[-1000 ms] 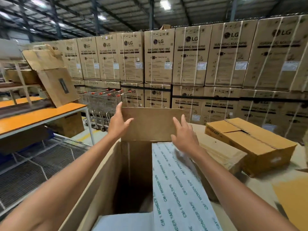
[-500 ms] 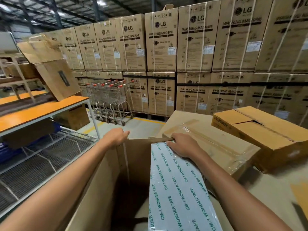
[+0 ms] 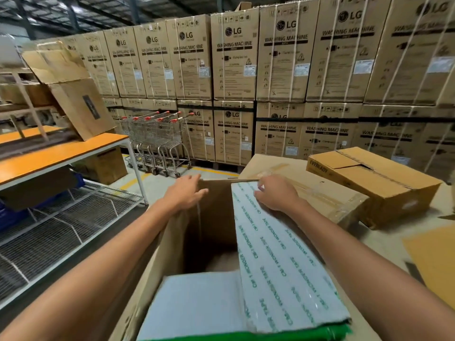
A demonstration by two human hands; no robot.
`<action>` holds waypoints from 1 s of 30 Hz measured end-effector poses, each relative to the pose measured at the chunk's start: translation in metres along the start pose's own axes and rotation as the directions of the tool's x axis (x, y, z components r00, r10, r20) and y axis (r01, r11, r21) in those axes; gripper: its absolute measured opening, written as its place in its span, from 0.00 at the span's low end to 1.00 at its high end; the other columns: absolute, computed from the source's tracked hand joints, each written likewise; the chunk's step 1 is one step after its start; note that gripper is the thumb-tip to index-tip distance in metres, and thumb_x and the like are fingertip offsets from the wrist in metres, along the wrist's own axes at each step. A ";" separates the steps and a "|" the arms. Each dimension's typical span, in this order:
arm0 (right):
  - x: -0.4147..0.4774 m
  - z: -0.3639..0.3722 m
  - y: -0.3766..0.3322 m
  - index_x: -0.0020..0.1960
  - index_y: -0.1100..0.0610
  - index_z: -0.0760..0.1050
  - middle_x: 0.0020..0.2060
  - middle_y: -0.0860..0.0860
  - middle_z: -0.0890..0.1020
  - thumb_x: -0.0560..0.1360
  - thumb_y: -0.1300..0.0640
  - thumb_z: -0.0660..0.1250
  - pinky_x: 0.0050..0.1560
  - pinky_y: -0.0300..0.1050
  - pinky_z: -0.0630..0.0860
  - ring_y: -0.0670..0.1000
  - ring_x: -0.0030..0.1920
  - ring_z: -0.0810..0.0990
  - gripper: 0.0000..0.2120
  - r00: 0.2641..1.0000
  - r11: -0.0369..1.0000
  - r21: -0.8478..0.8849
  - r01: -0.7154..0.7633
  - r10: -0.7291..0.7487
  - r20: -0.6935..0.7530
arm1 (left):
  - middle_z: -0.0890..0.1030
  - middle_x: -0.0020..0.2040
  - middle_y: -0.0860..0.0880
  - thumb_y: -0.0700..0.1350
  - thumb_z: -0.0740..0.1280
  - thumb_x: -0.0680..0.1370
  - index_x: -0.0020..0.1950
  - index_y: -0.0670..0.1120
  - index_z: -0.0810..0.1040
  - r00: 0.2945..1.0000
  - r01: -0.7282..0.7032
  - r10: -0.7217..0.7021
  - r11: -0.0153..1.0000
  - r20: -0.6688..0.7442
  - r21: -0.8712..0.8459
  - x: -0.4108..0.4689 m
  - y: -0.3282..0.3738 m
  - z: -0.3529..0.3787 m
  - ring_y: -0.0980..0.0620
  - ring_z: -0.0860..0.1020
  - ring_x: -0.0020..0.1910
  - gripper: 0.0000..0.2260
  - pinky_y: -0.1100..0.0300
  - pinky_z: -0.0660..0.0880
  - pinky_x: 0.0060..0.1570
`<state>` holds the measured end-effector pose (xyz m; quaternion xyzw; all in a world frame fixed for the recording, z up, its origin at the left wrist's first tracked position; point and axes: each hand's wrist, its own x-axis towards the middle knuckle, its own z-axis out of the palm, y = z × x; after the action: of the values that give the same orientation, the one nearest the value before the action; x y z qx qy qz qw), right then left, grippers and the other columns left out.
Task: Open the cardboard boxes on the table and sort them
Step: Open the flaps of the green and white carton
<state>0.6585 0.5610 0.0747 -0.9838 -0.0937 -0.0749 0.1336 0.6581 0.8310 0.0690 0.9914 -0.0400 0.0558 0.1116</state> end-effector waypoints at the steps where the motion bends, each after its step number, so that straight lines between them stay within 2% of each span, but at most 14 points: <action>1: -0.011 -0.001 -0.005 0.51 0.55 0.80 0.49 0.53 0.82 0.75 0.45 0.62 0.50 0.51 0.77 0.57 0.53 0.78 0.15 0.999 1.000 -0.004 0.006 -0.006 0.037 | 0.60 0.79 0.40 0.58 0.62 0.81 0.79 0.46 0.58 0.999 0.004 -0.005 1.000 0.035 0.019 -0.009 -0.003 0.002 0.40 0.59 0.77 0.30 0.43 0.64 0.73; 3: -0.036 -0.002 -0.016 0.56 0.54 0.79 0.53 0.53 0.82 0.77 0.43 0.61 0.56 0.54 0.76 0.57 0.57 0.77 0.17 0.996 1.000 -0.027 0.012 -0.010 0.083 | 0.51 0.81 0.41 0.59 0.63 0.80 0.81 0.48 0.54 0.996 0.019 -0.021 0.999 0.090 0.031 -0.027 -0.008 0.004 0.39 0.50 0.80 0.35 0.40 0.58 0.75; 4: -0.049 -0.002 -0.022 0.58 0.53 0.77 0.55 0.53 0.81 0.77 0.42 0.60 0.58 0.56 0.75 0.58 0.58 0.76 0.18 0.996 0.999 -0.044 0.005 -0.001 0.089 | 0.50 0.81 0.41 0.60 0.63 0.79 0.81 0.49 0.53 0.995 0.020 -0.022 1.000 0.102 0.022 -0.038 -0.008 0.005 0.38 0.48 0.80 0.35 0.39 0.58 0.75; 6: -0.074 -0.002 -0.033 0.58 0.51 0.75 0.58 0.53 0.80 0.78 0.40 0.59 0.61 0.60 0.72 0.59 0.61 0.75 0.18 0.996 0.997 -0.081 -0.011 0.018 0.086 | 0.49 0.81 0.41 0.60 0.63 0.79 0.81 0.49 0.55 0.993 0.016 -0.016 1.000 0.116 -0.003 -0.063 -0.005 0.004 0.38 0.48 0.80 0.35 0.40 0.57 0.75; 9: -0.111 -0.003 -0.047 0.51 0.51 0.73 0.56 0.55 0.80 0.78 0.39 0.59 0.57 0.56 0.73 0.60 0.59 0.76 0.16 0.998 0.995 -0.097 0.007 -0.001 0.061 | 0.52 0.81 0.42 0.61 0.62 0.80 0.80 0.50 0.59 0.992 0.022 -0.019 1.000 0.125 -0.022 -0.104 0.002 0.000 0.38 0.50 0.79 0.32 0.40 0.59 0.75; 12: -0.146 -0.001 -0.065 0.50 0.51 0.72 0.55 0.56 0.80 0.77 0.35 0.58 0.58 0.57 0.72 0.61 0.59 0.76 0.19 0.999 0.996 -0.088 -0.003 0.007 0.046 | 0.52 0.81 0.43 0.61 0.62 0.79 0.79 0.50 0.62 0.989 0.015 -0.009 0.999 0.149 -0.039 -0.141 0.005 -0.005 0.37 0.51 0.79 0.31 0.39 0.59 0.74; 13: -0.154 0.000 -0.071 0.52 0.50 0.73 0.57 0.56 0.79 0.76 0.32 0.57 0.61 0.59 0.71 0.61 0.62 0.74 0.22 0.997 0.995 -0.097 -0.025 0.032 0.068 | 0.52 0.81 0.43 0.61 0.62 0.80 0.79 0.51 0.62 0.986 0.015 -0.008 0.999 0.164 -0.040 -0.150 0.006 -0.006 0.37 0.50 0.79 0.30 0.38 0.59 0.74; 16: -0.177 0.000 -0.089 0.68 0.48 0.70 0.70 0.55 0.70 0.73 0.28 0.58 0.68 0.65 0.63 0.61 0.72 0.65 0.32 0.978 0.982 -0.167 -0.086 0.115 0.176 | 0.53 0.81 0.43 0.62 0.62 0.80 0.78 0.51 0.62 0.985 0.004 -0.003 1.000 0.171 -0.009 -0.179 0.015 -0.012 0.38 0.48 0.79 0.30 0.38 0.57 0.75; 17: -0.183 -0.002 -0.094 0.68 0.47 0.68 0.71 0.55 0.68 0.72 0.31 0.61 0.68 0.65 0.62 0.62 0.72 0.64 0.31 0.974 0.978 -0.189 -0.086 0.122 0.189 | 0.54 0.81 0.43 0.62 0.61 0.80 0.78 0.51 0.63 0.988 -0.014 0.011 1.000 0.156 0.021 -0.186 0.018 -0.012 0.39 0.48 0.79 0.29 0.39 0.57 0.75; 19: -0.193 -0.006 -0.101 0.66 0.47 0.69 0.66 0.55 0.71 0.73 0.41 0.65 0.66 0.63 0.66 0.61 0.68 0.66 0.24 0.974 0.973 -0.215 -0.085 0.127 0.190 | 0.61 0.78 0.43 0.62 0.61 0.80 0.76 0.50 0.66 0.988 -0.086 0.074 0.993 0.136 0.085 -0.198 0.026 -0.013 0.40 0.50 0.80 0.28 0.40 0.56 0.75; 23: -0.207 -0.025 -0.106 0.56 0.49 0.71 0.53 0.52 0.78 0.72 0.54 0.65 0.52 0.54 0.76 0.55 0.53 0.75 0.13 0.986 0.987 -0.115 -0.113 0.126 0.113 | 0.74 0.71 0.46 0.61 0.59 0.80 0.71 0.49 0.72 0.961 -0.202 0.164 0.967 0.224 0.159 -0.221 0.051 -0.014 0.44 0.61 0.77 0.25 0.40 0.54 0.74; 26: -0.211 -0.054 -0.103 0.57 0.53 0.74 0.51 0.53 0.80 0.73 0.58 0.66 0.39 0.45 0.73 0.53 0.47 0.76 0.13 0.995 0.991 -0.094 -0.098 0.100 0.011 | 0.77 0.67 0.46 0.62 0.58 0.80 0.70 0.48 0.73 0.935 -0.216 0.193 0.975 0.297 0.046 -0.228 0.077 -0.014 0.45 0.74 0.65 0.25 0.46 0.71 0.66; 28: -0.212 -0.079 -0.095 0.59 0.55 0.77 0.51 0.54 0.82 0.73 0.60 0.66 0.38 0.43 0.72 0.54 0.46 0.77 0.14 0.993 0.990 -0.098 -0.102 0.095 -0.071 | 0.79 0.65 0.45 0.64 0.58 0.80 0.68 0.48 0.74 0.905 -0.234 0.237 0.971 0.352 -0.053 -0.230 0.098 -0.011 0.45 0.77 0.60 0.25 0.49 0.75 0.59; 30: -0.216 -0.109 -0.080 0.57 0.55 0.77 0.49 0.54 0.82 0.74 0.62 0.65 0.38 0.44 0.72 0.57 0.45 0.78 0.12 0.986 0.984 -0.121 -0.128 0.113 -0.123 | 0.80 0.63 0.45 0.64 0.57 0.81 0.66 0.49 0.76 0.885 -0.236 0.270 0.962 0.380 -0.133 -0.235 0.122 -0.008 0.45 0.78 0.58 0.25 0.49 0.75 0.58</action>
<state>0.4192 0.5715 0.1615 -0.9882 -0.0208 -0.1294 0.0793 0.4134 0.7303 0.0747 0.9628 -0.1931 -0.1330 0.1342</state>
